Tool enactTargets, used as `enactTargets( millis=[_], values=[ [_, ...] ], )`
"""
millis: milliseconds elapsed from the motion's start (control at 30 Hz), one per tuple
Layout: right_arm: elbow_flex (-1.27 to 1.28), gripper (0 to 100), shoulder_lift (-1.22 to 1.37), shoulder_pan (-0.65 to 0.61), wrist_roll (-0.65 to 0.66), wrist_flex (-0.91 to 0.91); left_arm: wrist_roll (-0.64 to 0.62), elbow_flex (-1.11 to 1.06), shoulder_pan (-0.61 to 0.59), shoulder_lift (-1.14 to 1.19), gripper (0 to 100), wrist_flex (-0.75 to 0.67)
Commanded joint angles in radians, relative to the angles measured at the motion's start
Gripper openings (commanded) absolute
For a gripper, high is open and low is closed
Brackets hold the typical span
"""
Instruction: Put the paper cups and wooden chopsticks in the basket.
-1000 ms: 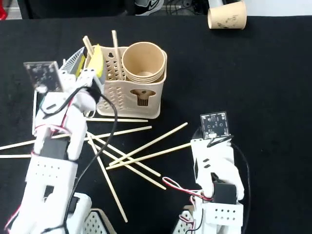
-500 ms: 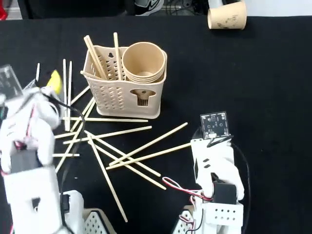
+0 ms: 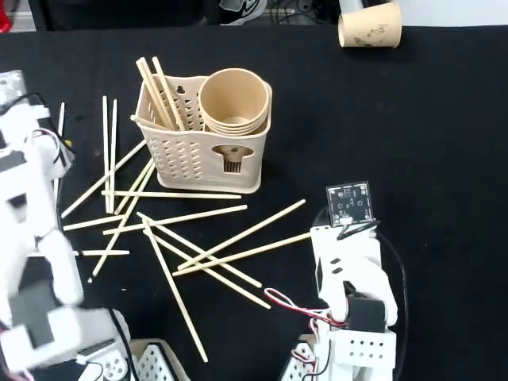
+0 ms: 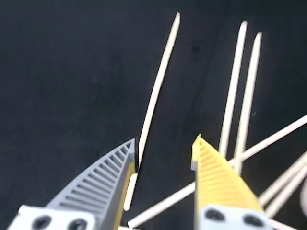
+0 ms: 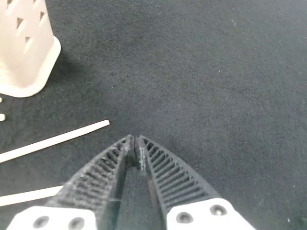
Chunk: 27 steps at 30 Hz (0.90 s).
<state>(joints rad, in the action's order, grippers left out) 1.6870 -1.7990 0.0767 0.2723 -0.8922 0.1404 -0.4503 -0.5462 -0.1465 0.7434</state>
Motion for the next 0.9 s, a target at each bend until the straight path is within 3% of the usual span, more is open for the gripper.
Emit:
enactTargets(
  millis=[0,267,433,633,867],
  values=[
    [-0.004,1.5,-0.068,0.012,0.008,-0.002,0.075,0.202,-0.015,0.258,20,0.0],
    [-0.004,1.5,-0.068,0.012,0.008,-0.002,0.084,0.549,-0.082,0.68,20,0.017],
    [-0.004,1.5,-0.07,0.011,0.008,-0.002,0.129,0.786,-0.076,0.888,19,0.203],
    [-0.004,1.5,-0.07,0.012,0.008,-0.002,0.245,1.018,-0.065,1.039,2,0.411],
    [-0.004,1.5,-0.07,0.014,0.008,-0.002,0.249,1.199,-0.074,1.069,3,0.614]
  ],
)
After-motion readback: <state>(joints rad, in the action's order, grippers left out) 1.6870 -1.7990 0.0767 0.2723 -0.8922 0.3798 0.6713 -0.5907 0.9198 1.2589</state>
